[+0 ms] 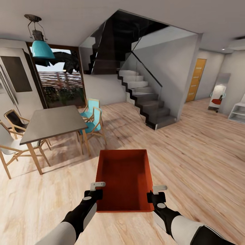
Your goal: Move the two storage containers from the living room to the garage. In the garage, place one container on the floor and stack the other container on top of it (either order is fine).
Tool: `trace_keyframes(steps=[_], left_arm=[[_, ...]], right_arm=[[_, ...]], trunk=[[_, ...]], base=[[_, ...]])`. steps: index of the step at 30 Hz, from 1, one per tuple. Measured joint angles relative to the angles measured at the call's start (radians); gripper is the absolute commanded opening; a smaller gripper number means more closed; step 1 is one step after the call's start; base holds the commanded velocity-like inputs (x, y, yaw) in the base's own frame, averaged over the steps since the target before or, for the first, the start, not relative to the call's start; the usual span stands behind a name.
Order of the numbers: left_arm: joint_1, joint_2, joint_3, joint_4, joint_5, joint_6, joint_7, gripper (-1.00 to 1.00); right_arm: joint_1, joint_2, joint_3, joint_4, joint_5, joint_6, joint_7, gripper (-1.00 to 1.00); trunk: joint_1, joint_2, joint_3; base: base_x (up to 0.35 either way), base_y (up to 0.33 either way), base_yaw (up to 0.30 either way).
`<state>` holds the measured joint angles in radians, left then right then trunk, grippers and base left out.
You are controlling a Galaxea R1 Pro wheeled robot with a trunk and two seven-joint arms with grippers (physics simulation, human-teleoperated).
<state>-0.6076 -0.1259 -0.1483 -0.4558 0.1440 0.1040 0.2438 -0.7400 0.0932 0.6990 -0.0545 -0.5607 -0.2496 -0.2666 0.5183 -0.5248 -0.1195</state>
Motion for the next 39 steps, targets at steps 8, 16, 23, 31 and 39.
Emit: trace_keyframes(steps=[8,16,23,31,39], left_arm=[[0.0,0.0,0.0,0.0,0.0,0.0,0.0,-1.0],[0.0,0.0,-0.001,0.0,-0.001,0.0,0.0,-1.0],[0.0,0.0,-0.001,0.0,-0.001,0.0,0.0,-1.0],[0.0,0.0,-0.001,0.001,0.0,0.0,0.0,-1.0],[0.0,0.0,-0.001,0.0,-0.001,0.0,0.0,-1.0]], right_arm=[[0.0,0.0,0.0,0.001,-0.001,-0.001,0.0,-1.0],[0.0,0.001,0.0,0.002,-0.001,-0.003,0.0,-1.0],[0.0,0.001,-0.001,0.004,-0.001,-0.004,0.0,-1.0],[0.0,0.001,-0.002,0.004,0.0,-0.003,0.0,-1.0],[0.0,0.001,-0.001,0.003,-0.001,-0.003,0.001,-1.0]], trunk=[[0.0,0.0,0.0],[0.0,0.0,0.0],[0.0,0.0,0.0],[0.0,0.0,0.003],[0.0,0.0,0.008]], base=[[0.322,0.0,0.0],[0.322,0.0,0.0],[0.322,0.0,-0.009],[0.322,0.0,-0.215],[0.322,0.0,-0.275]])
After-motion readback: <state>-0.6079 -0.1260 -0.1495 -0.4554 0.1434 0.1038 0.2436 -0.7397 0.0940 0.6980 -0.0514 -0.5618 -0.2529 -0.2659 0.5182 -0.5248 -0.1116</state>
